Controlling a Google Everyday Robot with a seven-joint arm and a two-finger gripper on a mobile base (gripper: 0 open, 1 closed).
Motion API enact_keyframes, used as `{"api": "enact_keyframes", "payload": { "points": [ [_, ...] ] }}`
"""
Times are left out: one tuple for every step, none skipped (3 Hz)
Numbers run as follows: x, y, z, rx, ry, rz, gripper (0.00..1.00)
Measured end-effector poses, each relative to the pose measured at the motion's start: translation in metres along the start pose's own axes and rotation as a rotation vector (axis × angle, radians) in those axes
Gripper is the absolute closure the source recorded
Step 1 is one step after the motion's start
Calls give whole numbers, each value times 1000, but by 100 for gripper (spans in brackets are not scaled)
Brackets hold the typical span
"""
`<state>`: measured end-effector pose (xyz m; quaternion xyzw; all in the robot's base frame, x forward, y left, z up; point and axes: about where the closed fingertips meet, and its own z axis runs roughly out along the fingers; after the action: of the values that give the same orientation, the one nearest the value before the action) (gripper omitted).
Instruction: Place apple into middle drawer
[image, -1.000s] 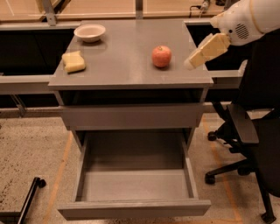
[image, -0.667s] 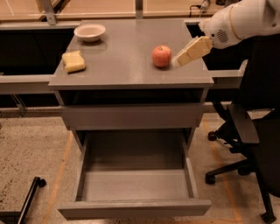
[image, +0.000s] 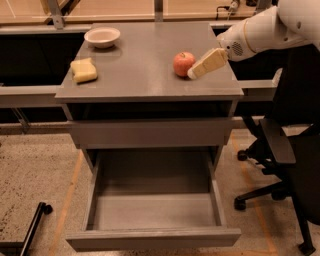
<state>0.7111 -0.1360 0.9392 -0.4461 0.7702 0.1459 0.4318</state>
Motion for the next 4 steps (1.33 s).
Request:
{"api": "enact_keyframes", "payload": {
  "points": [
    [13, 8, 6, -1, 10, 63, 0],
    [9, -3, 25, 45, -16, 82, 0],
    [10, -22, 54, 55, -52, 113, 0],
    [21, -39, 86, 47, -79, 156, 0]
  ]
}}
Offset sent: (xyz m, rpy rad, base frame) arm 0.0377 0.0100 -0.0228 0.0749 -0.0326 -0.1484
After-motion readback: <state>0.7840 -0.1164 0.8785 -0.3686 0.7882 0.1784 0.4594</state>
